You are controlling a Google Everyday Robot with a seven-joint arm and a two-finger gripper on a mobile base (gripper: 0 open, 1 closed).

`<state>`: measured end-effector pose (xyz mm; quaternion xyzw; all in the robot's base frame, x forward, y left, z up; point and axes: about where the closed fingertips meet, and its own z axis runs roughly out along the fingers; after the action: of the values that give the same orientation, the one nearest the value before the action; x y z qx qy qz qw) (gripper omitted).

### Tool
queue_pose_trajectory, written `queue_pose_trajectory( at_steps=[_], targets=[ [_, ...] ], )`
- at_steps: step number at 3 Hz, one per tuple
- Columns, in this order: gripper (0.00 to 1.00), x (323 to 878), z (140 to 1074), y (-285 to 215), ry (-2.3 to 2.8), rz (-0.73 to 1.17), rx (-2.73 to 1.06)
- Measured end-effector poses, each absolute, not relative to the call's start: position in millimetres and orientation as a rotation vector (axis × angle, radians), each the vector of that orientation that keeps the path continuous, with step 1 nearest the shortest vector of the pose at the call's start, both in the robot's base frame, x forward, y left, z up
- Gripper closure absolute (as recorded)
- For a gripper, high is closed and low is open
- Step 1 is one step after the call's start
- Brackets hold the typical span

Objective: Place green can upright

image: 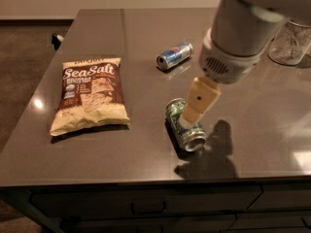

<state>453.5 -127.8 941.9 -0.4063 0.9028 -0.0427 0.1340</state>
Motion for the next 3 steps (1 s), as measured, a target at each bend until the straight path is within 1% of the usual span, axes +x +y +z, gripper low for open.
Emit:
queue_pose_trajectory(
  at_steps=[1, 2, 3],
  targets=[
    [0.00, 456, 931, -101, 2.674, -0.178, -1.116],
    [0.00, 467, 918, -79, 2.725, -0.183, -1.100],
    [0.00, 483, 901, -69, 2.784, -0.174, -1.080]
  ],
)
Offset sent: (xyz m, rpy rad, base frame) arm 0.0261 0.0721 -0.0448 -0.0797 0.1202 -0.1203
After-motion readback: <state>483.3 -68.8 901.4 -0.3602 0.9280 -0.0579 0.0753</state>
